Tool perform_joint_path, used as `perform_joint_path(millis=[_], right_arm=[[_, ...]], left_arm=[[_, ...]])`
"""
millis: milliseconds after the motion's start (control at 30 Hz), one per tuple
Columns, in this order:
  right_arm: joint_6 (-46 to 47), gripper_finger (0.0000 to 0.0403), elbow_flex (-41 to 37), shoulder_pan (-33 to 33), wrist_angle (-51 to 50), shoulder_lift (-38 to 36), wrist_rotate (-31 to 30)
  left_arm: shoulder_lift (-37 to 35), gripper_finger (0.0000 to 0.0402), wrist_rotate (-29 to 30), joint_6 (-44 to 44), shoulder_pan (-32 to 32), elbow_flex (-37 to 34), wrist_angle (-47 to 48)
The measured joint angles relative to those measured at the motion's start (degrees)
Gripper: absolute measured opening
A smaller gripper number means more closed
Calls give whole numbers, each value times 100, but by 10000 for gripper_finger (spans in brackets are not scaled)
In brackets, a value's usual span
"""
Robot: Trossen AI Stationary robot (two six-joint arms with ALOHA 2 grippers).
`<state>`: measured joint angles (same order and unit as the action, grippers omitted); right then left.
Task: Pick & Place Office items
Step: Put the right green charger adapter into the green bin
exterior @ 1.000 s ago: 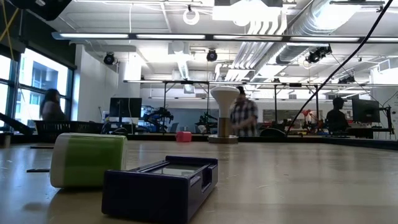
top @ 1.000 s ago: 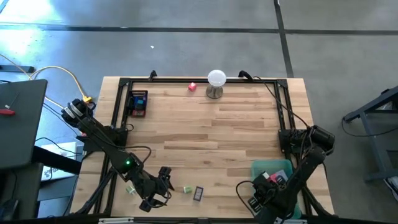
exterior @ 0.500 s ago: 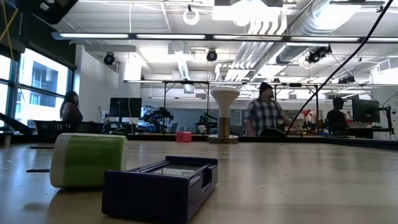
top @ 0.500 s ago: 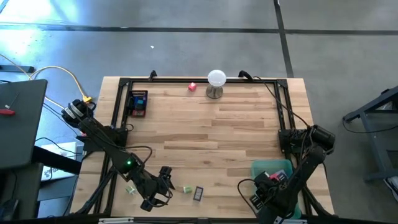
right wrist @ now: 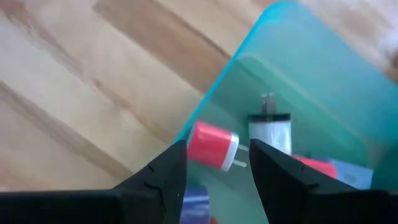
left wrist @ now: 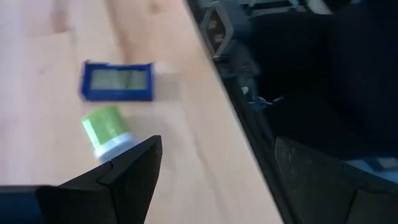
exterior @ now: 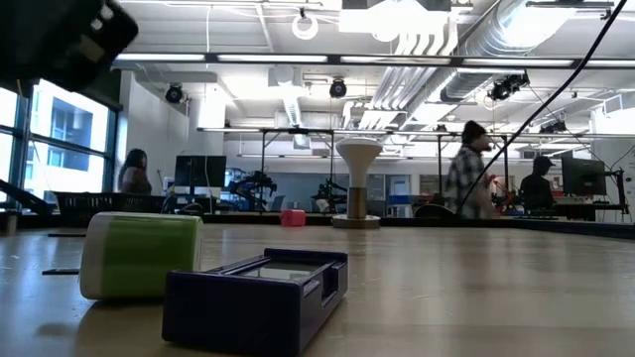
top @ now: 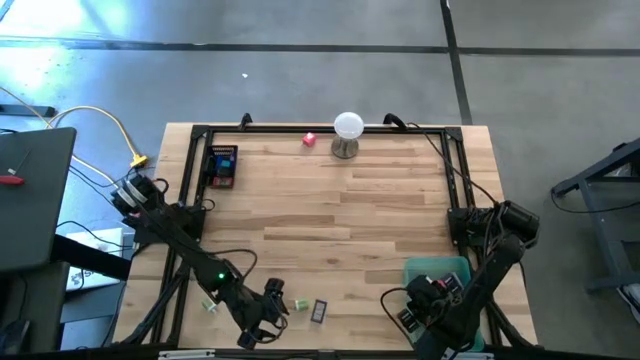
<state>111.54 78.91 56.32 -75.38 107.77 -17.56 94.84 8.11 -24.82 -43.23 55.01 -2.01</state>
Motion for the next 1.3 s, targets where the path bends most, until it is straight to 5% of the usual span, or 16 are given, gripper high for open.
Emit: perform_joint_path(millis=[267, 467, 833, 1300], right_arm=[[266, 162, 604, 174, -635, -28, -748], [96, 161, 1118, 221, -819, -28, -1657], [-175, 161, 1211, 175, -778, -28, -2000], [-190, 161, 1211, 166, -768, -26, -2005]], left_arm=[[48, 305, 1334, -307, 168, -1, 673], [262, 305, 1631, -313, 380, 4, 629], [734, 305, 1360, -492, 493, -3, 328], [731, 305, 1347, 304, 543, -3, -104]])
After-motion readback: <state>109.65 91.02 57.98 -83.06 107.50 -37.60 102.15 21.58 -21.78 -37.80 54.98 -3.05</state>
